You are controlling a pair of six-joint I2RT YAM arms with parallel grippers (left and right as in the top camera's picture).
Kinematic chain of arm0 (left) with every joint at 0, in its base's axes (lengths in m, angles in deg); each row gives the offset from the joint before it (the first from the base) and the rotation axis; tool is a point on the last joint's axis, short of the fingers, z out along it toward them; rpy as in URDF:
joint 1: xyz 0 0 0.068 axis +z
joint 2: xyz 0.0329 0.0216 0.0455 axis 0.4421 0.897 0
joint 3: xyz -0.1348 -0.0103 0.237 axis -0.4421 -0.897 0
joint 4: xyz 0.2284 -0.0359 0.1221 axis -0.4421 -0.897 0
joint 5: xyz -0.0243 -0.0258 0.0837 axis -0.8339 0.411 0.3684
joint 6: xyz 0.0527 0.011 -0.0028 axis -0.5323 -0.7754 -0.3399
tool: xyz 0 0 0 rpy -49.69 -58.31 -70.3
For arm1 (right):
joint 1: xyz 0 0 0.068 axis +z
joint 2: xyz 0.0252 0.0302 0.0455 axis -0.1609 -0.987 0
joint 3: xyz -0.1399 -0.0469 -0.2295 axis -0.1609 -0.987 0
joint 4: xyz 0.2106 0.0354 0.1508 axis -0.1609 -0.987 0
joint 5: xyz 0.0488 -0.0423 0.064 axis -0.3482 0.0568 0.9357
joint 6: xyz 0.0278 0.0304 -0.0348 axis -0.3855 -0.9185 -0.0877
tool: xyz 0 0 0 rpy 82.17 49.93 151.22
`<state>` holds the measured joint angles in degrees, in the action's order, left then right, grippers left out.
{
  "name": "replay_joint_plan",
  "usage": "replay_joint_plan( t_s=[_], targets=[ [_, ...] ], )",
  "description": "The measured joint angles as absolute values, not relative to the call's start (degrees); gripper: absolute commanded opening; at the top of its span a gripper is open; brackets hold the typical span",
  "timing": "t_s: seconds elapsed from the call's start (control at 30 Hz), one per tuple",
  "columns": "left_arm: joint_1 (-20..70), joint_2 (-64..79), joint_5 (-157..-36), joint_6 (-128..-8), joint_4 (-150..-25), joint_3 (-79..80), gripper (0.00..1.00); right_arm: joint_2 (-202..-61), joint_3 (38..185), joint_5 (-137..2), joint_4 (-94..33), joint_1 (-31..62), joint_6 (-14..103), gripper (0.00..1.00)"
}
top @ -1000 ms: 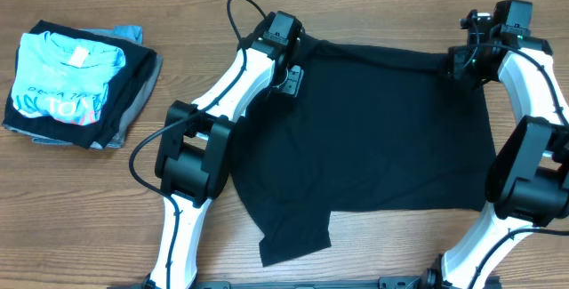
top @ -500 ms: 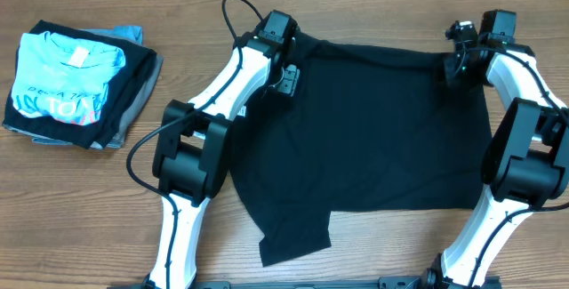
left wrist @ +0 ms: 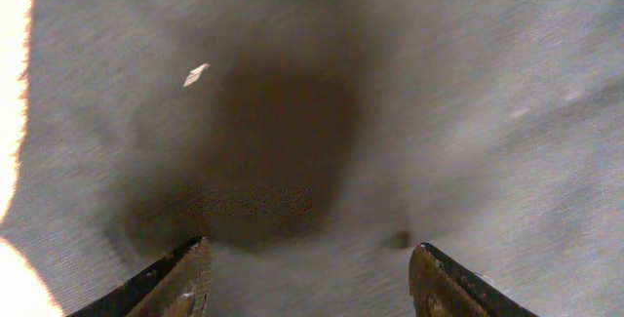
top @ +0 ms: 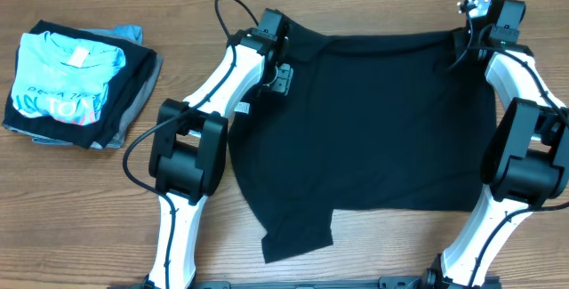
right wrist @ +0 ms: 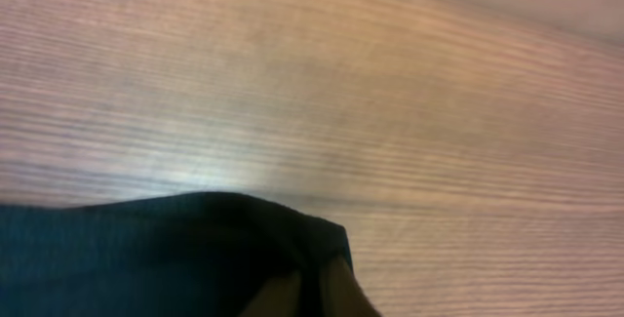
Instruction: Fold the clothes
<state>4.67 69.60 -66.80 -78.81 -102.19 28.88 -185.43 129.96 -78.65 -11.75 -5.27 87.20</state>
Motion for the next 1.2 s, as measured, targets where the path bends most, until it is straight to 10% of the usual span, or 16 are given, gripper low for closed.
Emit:
replay_joint_plan(
  t_s=[0.07,0.13,0.37,0.53,0.77,1.2],
  targets=[
    [5.3,69.6,-66.8,-78.8,-102.6,28.9,0.68,-185.4,130.0,-78.8,-8.9,-5.3,87.1,0.77],
    [5.8,69.6,-66.8,-78.8,-102.6,28.9,0.68,-185.4,130.0,-78.8,-6.0,-5.3,87.2,1.0],
    [6.0,69.6,-66.8,-78.8,-104.1,29.2,0.69,-189.3,130.0,-81.0,-2.4,-5.3,82.3,1.0],
    [6.8,68.4,-67.1,-78.0,-111.3,35.3,0.92,-185.9,130.0,-83.2,-14.2,-5.3,73.6,1.0],
    [16.8,56.2,-79.9,-75.9,-126.1,46.0,0.7,-164.8,131.3,-82.8,-44.7,-9.0,60.7,1.0],
    [19.7,45.6,-82.7,-75.5,-148.4,46.1,0.75,-161.5,131.5,-72.2,-69.3,-24.5,36.7,1.0]
  ],
)
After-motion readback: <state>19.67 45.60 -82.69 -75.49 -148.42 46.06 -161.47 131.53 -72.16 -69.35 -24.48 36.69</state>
